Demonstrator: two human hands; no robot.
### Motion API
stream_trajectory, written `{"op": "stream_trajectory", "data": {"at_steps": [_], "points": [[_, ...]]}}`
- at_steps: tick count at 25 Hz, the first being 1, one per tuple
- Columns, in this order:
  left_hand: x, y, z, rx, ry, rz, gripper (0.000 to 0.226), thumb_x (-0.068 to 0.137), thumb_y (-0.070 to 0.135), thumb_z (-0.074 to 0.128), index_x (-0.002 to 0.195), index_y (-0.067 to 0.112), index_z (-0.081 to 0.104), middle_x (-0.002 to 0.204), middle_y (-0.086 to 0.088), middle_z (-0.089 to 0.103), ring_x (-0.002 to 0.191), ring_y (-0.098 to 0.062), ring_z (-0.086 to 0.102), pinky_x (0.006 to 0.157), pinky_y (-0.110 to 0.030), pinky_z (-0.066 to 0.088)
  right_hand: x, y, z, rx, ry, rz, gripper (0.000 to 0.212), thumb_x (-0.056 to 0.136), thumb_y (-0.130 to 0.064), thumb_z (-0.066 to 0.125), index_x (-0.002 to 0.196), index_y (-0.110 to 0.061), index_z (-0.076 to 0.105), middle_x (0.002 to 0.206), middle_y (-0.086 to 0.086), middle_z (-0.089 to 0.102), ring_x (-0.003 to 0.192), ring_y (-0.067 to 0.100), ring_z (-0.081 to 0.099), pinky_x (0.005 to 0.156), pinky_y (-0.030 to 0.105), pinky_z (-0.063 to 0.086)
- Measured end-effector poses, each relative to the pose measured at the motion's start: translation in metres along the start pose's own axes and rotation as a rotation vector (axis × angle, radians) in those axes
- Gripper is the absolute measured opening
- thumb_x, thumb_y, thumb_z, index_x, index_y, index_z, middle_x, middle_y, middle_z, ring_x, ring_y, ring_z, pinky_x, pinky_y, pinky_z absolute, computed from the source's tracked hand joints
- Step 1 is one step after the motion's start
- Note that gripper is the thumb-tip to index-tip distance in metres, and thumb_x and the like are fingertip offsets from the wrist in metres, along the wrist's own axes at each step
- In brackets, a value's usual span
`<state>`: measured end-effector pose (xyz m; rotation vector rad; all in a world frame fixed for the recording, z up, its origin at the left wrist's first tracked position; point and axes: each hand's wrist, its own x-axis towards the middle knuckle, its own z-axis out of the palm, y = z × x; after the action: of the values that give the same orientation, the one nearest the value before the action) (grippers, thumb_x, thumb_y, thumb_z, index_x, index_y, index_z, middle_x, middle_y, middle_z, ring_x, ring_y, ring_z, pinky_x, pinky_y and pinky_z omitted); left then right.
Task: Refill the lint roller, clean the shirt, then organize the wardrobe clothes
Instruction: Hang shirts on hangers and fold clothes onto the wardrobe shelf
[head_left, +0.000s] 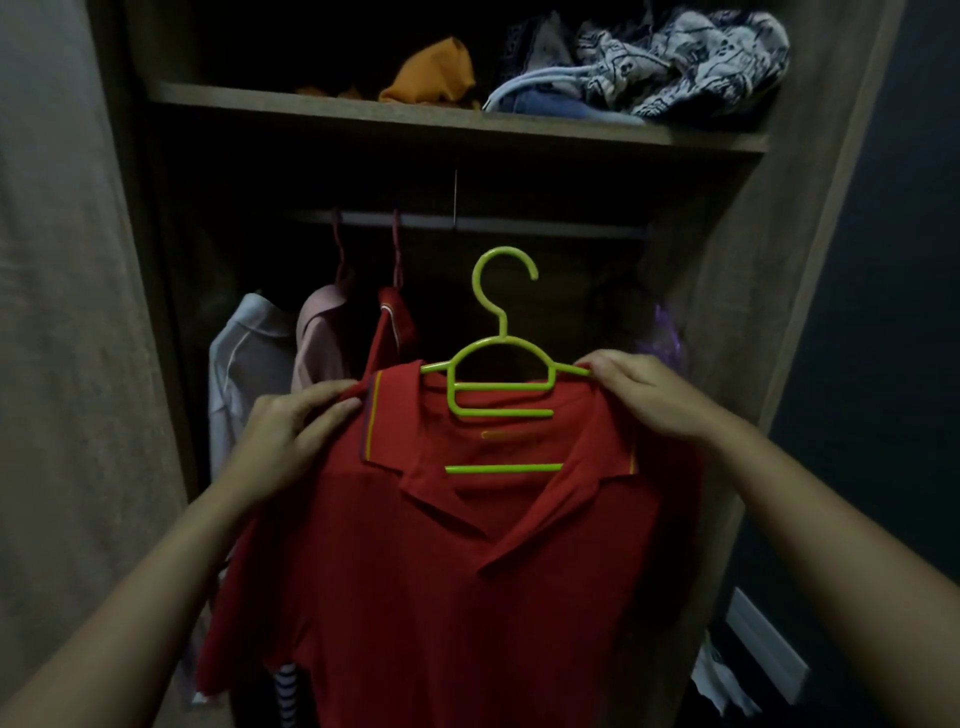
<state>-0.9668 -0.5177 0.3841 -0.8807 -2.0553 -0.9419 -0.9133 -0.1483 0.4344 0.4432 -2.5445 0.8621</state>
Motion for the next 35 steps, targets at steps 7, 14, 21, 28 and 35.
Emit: {"op": "stream_trajectory", "data": {"at_steps": [7, 14, 21, 28, 35], "points": [[0.001, 0.019, -0.001, 0.095, 0.137, -0.09, 0.038, 0.085, 0.041, 0.053, 0.11, 0.019, 0.07, 0.1, 0.01, 0.073, 0.094, -0.017, 0.068, 0.08, -0.021, 0.05, 0.001, -0.039, 0.021, -0.346, 0.379, -0.078, 0.049, 0.091, -0.052, 0.033, 0.129, -0.023, 0.044, 0.119, 0.0, 0.049, 0.113, 0.016, 0.045, 0.097, 0.032, 0.031], [0.021, 0.088, 0.047, 0.469, 0.137, -0.063, 0.037, 0.091, 0.046, 0.032, 0.113, 0.028, 0.055, 0.083, -0.005, 0.073, 0.067, -0.03, 0.07, 0.049, -0.038, 0.053, 0.061, -0.074, 0.083, 0.683, 0.115, 0.383, 0.09, 0.069, -0.069, 0.043, 0.142, -0.019, 0.029, 0.143, 0.003, 0.043, 0.129, 0.023, 0.044, 0.11, 0.044, 0.033], [0.08, 0.045, 0.047, 0.318, 0.132, -0.359, 0.062, 0.09, 0.049, 0.047, 0.136, 0.008, 0.042, 0.132, -0.018, 0.053, 0.122, -0.035, 0.048, 0.098, -0.043, 0.04, 0.115, -0.05, 0.066, 0.78, 0.279, 0.342, 0.042, 0.078, -0.039, 0.067, 0.112, -0.019, 0.053, 0.103, 0.001, 0.058, 0.092, 0.017, 0.057, 0.079, 0.03, 0.048], [0.096, -0.011, 0.073, 0.199, -0.069, -0.394, 0.048, 0.096, 0.015, 0.045, 0.143, 0.01, 0.034, 0.122, -0.023, 0.061, 0.111, -0.041, 0.056, 0.089, -0.036, 0.04, 0.185, -0.039, 0.055, 0.639, 0.269, 0.345, 0.012, 0.085, -0.02, 0.051, 0.074, -0.02, 0.057, 0.071, 0.0, 0.056, 0.066, 0.013, 0.053, 0.063, 0.025, 0.04], [0.09, -0.024, 0.074, 0.238, -0.083, -0.328, 0.048, 0.095, 0.011, 0.046, 0.142, 0.01, 0.036, 0.114, -0.025, 0.065, 0.104, -0.04, 0.06, 0.087, -0.037, 0.043, 0.206, -0.011, 0.08, 0.618, 0.218, 0.448, 0.032, 0.091, -0.021, 0.046, 0.114, -0.004, 0.06, 0.096, 0.011, 0.06, 0.094, 0.024, 0.058, 0.066, 0.024, 0.042]]}}
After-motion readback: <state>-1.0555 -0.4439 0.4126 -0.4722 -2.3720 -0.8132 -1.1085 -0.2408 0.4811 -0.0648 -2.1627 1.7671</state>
